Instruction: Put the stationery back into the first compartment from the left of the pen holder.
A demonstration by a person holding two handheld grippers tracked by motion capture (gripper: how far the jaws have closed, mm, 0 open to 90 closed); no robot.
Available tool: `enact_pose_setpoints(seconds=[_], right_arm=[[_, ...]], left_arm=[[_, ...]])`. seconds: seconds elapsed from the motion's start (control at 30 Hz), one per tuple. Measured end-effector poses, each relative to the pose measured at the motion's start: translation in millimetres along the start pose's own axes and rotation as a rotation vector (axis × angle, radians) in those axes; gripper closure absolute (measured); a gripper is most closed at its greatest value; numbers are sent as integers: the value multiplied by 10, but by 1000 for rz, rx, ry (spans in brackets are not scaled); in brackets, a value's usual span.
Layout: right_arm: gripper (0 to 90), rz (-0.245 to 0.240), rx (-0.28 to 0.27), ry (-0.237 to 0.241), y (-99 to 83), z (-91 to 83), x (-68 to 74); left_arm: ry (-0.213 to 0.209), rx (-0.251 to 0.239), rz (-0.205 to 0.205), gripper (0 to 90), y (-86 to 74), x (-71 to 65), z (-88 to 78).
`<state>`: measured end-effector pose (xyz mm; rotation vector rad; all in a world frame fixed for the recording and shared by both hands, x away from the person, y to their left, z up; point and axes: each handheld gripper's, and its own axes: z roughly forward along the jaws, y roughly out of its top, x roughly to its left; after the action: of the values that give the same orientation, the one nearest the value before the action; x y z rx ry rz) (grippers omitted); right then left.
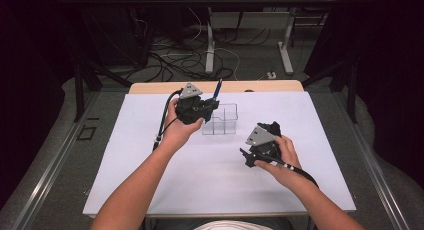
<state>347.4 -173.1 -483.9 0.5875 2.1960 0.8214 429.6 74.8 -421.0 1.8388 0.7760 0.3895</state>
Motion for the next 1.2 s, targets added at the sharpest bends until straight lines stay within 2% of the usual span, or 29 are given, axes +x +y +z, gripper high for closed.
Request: enact_pose_setpoints(seconds=[0.1, 0.57, 0.67, 0.77, 0.87, 1.07, 1.2], right_arm=[[0, 24, 1, 13, -33, 18, -30], [0, 203, -12, 79, -203, 61, -169], [0, 250, -17, 96, -227, 43, -205], [0, 296, -44, 101, -255, 43, -248], [0, 343, -45, 134, -287, 39, -290], [0, 393, -60, 149, -358, 51, -328], [0, 390, -55, 156, -375, 54, -335]], left_arm=[[7, -27, -17, 790, 7, 21, 5], [53, -132, -58, 790, 16, 81, 128], [66, -139, -66, 790, 17, 107, 150], [90, -146, -73, 790, 1, 135, 177], [109, -149, -87, 790, -27, 184, 205], [143, -141, -120, 790, -128, 304, 259], [161, -148, -149, 791, -221, 393, 309]])
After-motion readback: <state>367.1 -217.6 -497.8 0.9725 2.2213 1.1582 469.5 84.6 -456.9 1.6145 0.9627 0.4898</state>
